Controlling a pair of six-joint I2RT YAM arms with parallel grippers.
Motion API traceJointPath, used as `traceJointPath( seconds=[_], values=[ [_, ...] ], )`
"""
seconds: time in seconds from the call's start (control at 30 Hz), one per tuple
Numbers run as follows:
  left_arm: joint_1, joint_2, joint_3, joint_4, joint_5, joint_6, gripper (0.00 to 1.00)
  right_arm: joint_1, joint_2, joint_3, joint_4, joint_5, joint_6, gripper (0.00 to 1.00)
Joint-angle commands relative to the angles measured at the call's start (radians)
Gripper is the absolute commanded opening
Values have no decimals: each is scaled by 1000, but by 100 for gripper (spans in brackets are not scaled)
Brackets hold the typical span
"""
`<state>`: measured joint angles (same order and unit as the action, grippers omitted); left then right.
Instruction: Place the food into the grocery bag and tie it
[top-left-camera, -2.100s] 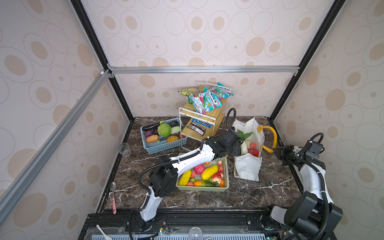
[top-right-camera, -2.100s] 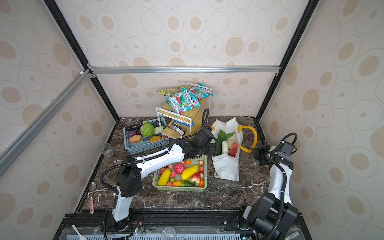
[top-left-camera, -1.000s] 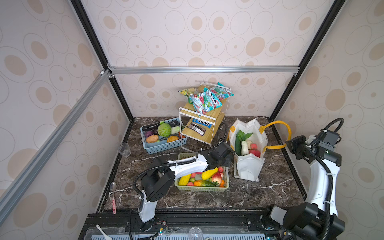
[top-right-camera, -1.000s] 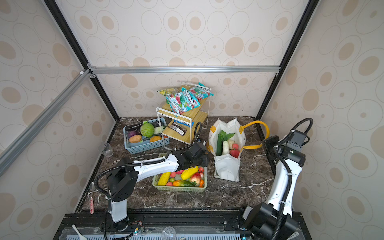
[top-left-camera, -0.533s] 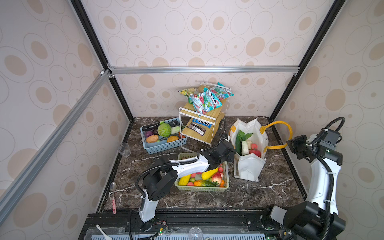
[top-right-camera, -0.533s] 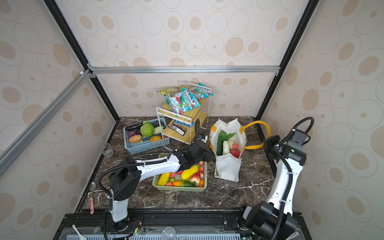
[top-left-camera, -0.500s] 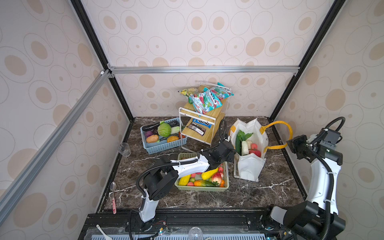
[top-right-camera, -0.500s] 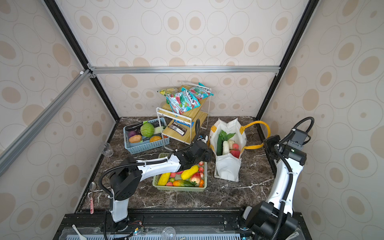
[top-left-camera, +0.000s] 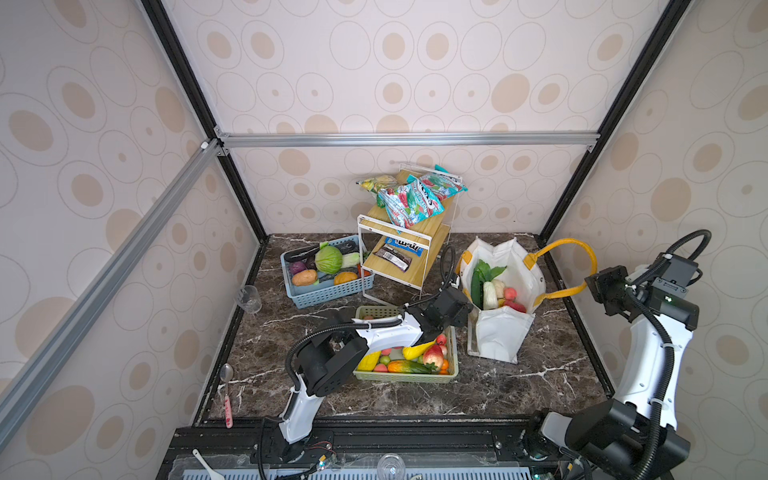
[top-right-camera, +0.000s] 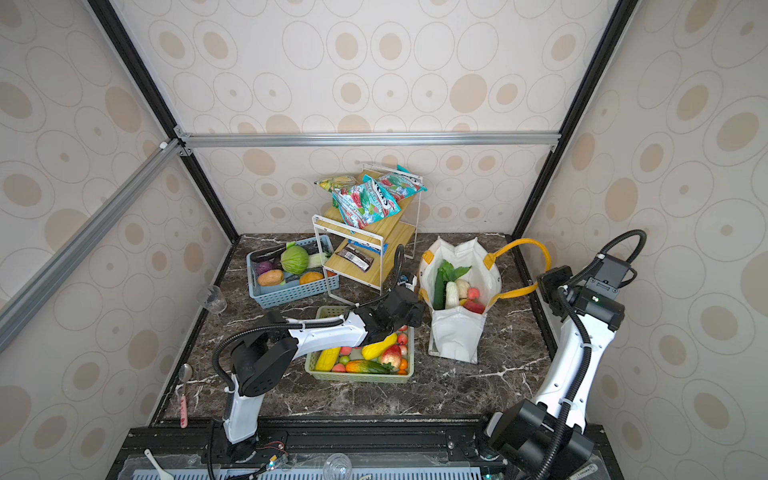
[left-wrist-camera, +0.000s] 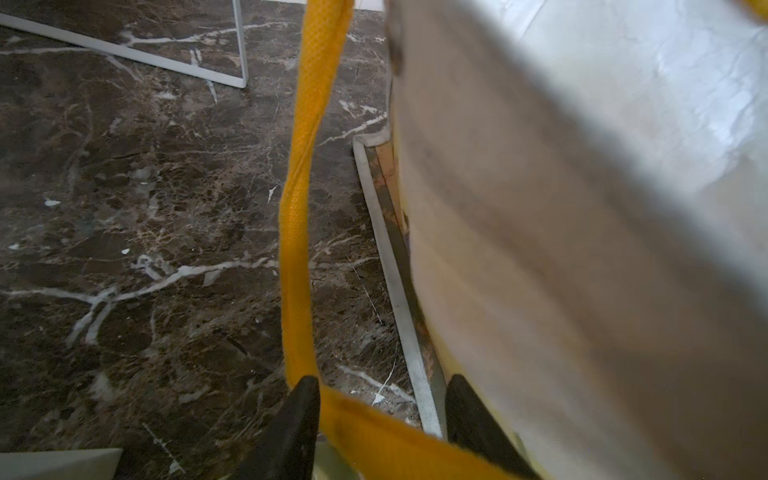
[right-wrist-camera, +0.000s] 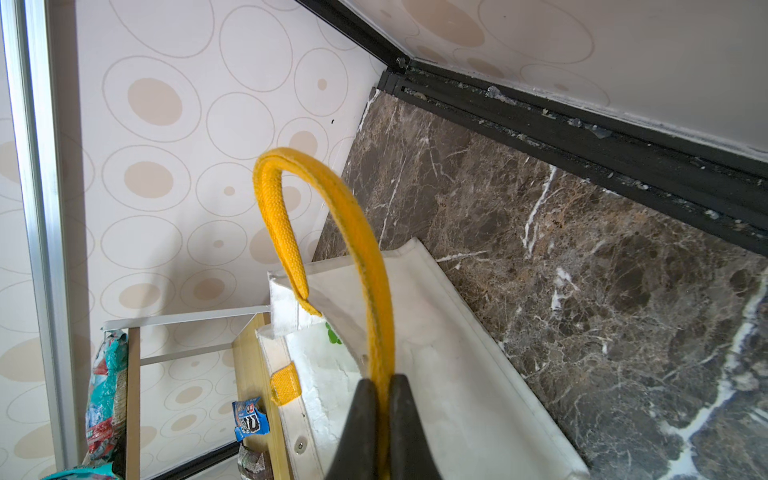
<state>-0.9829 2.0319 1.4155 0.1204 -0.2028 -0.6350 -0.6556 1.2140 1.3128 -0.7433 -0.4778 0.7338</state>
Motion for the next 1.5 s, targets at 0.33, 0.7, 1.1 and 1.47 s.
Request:
traceJointPath(
  seconds=[0.33,0.7,1.1,1.47],
  values=[
    [15,66,39,40,-28,39,48,-100,34,70,29,-89,53,7],
    [17,77,138,-31,-99,107,18,-84,24,76,-7,-35,-17,7],
    [-43,1,318,-267,-346,205,21,-28,5,171,-85,111,-96,8],
    [7,15,357,-444,11,-33,54,-53,12,152,-50,66,-65,8]
  ],
)
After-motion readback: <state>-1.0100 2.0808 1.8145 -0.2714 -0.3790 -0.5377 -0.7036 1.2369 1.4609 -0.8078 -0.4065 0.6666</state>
